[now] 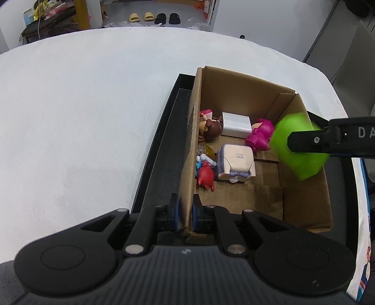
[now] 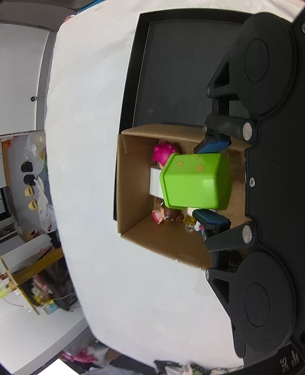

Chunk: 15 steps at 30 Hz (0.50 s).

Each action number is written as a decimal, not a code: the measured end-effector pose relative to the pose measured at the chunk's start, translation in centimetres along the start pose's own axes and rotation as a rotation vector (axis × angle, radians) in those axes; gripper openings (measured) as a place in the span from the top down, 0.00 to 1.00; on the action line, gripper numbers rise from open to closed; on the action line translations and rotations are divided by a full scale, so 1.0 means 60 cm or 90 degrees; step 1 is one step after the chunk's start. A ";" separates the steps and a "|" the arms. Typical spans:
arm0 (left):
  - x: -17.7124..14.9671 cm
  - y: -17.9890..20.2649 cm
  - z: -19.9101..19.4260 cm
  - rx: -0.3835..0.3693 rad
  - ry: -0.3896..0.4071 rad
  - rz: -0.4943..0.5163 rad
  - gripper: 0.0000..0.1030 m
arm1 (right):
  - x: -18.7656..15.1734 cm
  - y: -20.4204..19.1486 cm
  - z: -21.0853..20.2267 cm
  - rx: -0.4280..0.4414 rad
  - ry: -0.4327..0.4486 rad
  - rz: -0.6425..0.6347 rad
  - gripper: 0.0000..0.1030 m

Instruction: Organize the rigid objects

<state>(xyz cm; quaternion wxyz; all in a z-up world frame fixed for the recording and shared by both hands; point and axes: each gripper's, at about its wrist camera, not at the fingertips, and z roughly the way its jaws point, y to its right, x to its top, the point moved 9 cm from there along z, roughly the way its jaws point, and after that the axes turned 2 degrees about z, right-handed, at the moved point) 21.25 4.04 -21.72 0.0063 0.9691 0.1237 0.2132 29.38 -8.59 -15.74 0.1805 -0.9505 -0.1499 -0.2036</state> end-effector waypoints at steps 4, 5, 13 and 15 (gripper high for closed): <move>0.001 0.000 0.001 0.001 -0.001 0.010 0.91 | 0.004 0.004 -0.021 -0.007 0.012 0.000 0.49; 0.001 0.001 0.000 -0.001 -0.002 0.011 0.90 | 0.004 0.006 -0.026 -0.007 0.014 0.004 0.49; 0.003 0.005 0.001 0.010 -0.007 0.022 0.91 | 0.002 0.030 -0.072 -0.006 0.030 0.028 0.49; 0.003 0.003 0.002 0.009 -0.015 0.022 0.90 | 0.001 0.036 -0.082 -0.006 0.034 0.034 0.47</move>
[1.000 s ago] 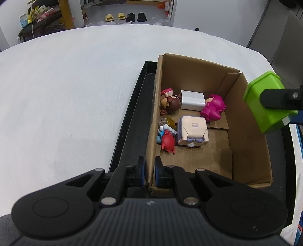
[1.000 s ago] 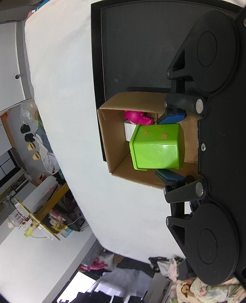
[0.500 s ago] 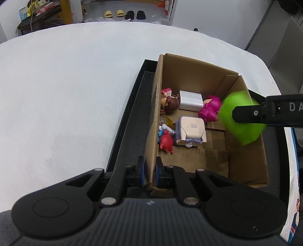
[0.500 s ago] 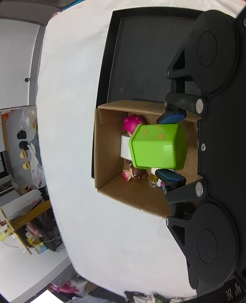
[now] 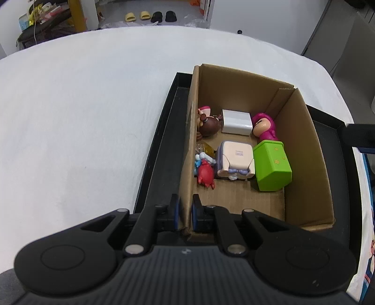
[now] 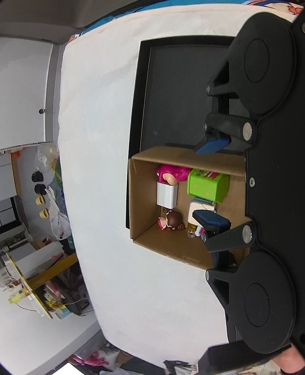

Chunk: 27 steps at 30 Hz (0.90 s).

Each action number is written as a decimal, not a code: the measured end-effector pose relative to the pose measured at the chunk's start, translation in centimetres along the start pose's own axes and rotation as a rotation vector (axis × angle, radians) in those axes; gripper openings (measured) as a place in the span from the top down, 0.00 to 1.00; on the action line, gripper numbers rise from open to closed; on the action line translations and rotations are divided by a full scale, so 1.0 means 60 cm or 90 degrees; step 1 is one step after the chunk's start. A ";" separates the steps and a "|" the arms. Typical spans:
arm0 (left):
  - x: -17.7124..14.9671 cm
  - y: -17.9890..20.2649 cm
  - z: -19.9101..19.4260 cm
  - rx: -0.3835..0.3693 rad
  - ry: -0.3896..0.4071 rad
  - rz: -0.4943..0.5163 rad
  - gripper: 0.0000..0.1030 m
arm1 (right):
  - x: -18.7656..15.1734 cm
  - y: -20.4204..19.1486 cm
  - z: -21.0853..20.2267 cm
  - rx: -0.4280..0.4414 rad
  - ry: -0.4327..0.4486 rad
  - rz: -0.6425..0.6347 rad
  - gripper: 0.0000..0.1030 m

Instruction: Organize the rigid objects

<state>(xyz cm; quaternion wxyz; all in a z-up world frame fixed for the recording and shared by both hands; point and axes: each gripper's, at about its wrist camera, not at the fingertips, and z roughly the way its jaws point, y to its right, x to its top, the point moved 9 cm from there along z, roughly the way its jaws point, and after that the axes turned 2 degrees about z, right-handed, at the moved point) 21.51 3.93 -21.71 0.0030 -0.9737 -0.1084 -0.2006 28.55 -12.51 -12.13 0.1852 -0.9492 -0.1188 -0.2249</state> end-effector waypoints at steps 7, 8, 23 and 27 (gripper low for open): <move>0.007 -0.003 -0.020 0.009 -0.013 0.008 0.86 | -0.008 0.019 -0.028 0.004 0.008 0.024 0.40; 0.008 -0.003 -0.026 0.008 -0.014 0.005 0.86 | -0.009 0.020 -0.032 0.004 0.011 0.026 0.38; 0.035 -0.003 -0.173 0.001 0.054 -0.018 0.51 | -0.027 0.033 -0.110 -0.022 0.043 0.048 0.11; 0.029 0.010 -0.207 -0.007 0.066 -0.010 0.44 | -0.035 0.032 -0.139 -0.026 0.062 0.051 0.03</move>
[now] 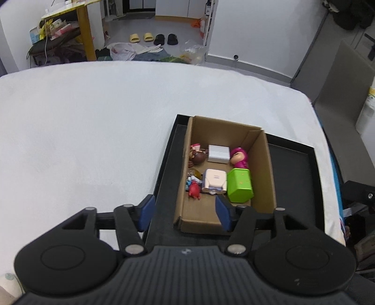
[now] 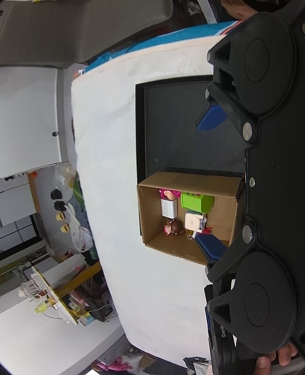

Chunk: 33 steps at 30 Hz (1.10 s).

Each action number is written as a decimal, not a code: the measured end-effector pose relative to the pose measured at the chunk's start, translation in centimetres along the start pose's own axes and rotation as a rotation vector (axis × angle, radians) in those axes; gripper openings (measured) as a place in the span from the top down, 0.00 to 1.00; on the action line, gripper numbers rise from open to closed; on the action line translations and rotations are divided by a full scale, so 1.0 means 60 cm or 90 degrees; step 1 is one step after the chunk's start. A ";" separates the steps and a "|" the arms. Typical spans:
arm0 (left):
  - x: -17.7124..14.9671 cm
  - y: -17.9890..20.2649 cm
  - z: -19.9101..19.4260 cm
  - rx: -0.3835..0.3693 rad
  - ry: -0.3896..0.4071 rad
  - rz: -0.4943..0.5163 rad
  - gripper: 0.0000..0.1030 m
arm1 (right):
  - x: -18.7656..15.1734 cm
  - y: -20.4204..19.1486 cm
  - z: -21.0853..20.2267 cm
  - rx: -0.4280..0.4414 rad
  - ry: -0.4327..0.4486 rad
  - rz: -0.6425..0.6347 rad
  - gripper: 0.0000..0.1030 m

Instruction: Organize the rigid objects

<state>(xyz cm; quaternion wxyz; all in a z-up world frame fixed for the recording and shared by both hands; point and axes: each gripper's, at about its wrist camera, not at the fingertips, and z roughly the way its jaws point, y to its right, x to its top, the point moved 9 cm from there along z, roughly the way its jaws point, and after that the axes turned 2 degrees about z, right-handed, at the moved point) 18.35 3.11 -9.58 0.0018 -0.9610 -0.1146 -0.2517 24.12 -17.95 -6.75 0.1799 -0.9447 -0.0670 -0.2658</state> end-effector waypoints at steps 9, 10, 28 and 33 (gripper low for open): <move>-0.004 0.021 -0.088 -0.016 0.051 0.016 0.26 | -0.021 0.006 -0.057 -0.011 0.024 0.014 0.00; -0.006 0.022 -0.095 -0.018 0.054 0.017 0.25 | -0.023 0.006 -0.063 -0.014 0.027 0.013 0.00; -0.050 0.053 -0.211 -0.072 0.126 0.052 0.17 | -0.074 0.013 -0.180 -0.038 0.109 0.001 0.00; -0.077 0.058 -0.237 -0.068 0.143 0.073 0.17 | -0.094 0.015 -0.202 -0.031 0.127 -0.006 0.00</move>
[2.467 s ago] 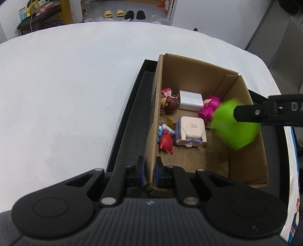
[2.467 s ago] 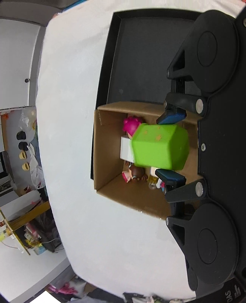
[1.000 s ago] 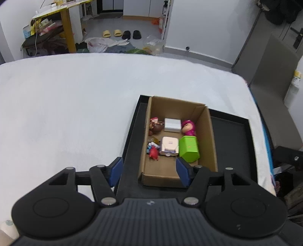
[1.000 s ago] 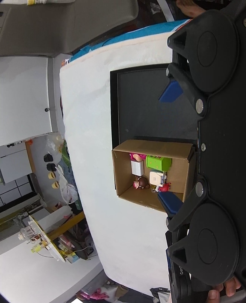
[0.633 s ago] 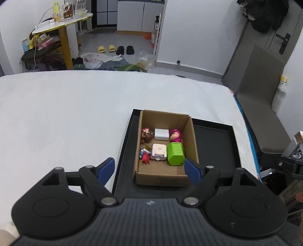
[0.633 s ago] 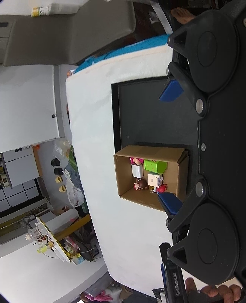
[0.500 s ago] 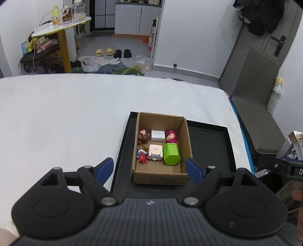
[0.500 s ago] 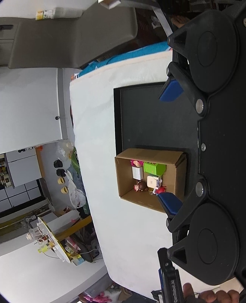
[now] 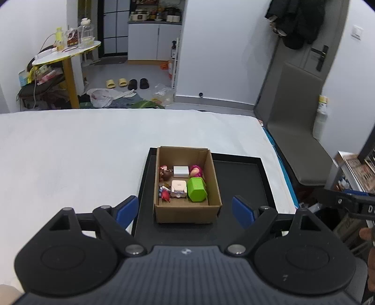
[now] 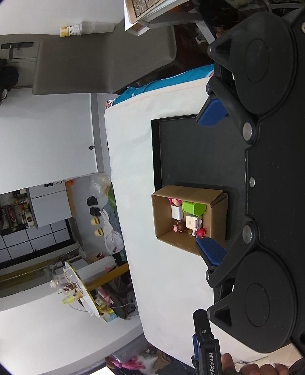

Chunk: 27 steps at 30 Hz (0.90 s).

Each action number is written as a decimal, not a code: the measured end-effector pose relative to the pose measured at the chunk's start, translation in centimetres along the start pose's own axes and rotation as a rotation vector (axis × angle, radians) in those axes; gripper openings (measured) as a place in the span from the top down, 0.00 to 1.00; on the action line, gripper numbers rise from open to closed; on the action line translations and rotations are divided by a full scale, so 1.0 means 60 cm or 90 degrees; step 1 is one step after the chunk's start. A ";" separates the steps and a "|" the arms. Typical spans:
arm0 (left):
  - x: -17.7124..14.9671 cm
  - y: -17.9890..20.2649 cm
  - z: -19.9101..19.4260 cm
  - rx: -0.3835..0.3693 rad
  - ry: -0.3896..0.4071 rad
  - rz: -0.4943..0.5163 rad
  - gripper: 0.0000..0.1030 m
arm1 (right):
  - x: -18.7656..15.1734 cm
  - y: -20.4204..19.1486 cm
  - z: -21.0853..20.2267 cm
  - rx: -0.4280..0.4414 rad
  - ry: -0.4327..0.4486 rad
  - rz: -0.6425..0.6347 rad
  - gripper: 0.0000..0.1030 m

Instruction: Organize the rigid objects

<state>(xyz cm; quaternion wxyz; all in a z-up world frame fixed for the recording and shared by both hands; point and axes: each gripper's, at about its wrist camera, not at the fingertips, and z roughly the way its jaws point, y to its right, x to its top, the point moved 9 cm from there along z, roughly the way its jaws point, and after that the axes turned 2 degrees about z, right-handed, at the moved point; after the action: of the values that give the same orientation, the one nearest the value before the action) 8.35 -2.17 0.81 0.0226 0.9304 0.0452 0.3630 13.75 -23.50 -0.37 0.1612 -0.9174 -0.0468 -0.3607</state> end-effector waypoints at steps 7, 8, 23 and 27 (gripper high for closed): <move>-0.011 -0.009 -0.031 0.012 0.016 -0.019 0.16 | -0.030 -0.001 -0.024 0.001 -0.007 0.004 0.00; -0.012 -0.009 -0.035 0.013 0.018 -0.019 0.16 | -0.032 -0.001 -0.025 -0.004 -0.005 0.005 0.00; -0.056 0.029 -0.045 -0.034 -0.014 0.035 0.16 | -0.085 -0.010 -0.021 -0.014 -0.045 0.009 0.00; -0.056 0.017 -0.050 -0.017 -0.012 0.041 0.16 | -0.093 -0.007 -0.024 -0.021 -0.054 0.007 0.00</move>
<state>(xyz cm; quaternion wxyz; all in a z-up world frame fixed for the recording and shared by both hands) 3.93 -3.52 0.81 0.0237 0.9343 0.0102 0.3556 8.63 -23.43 -3.02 0.1457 -0.9347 -0.0428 -0.3212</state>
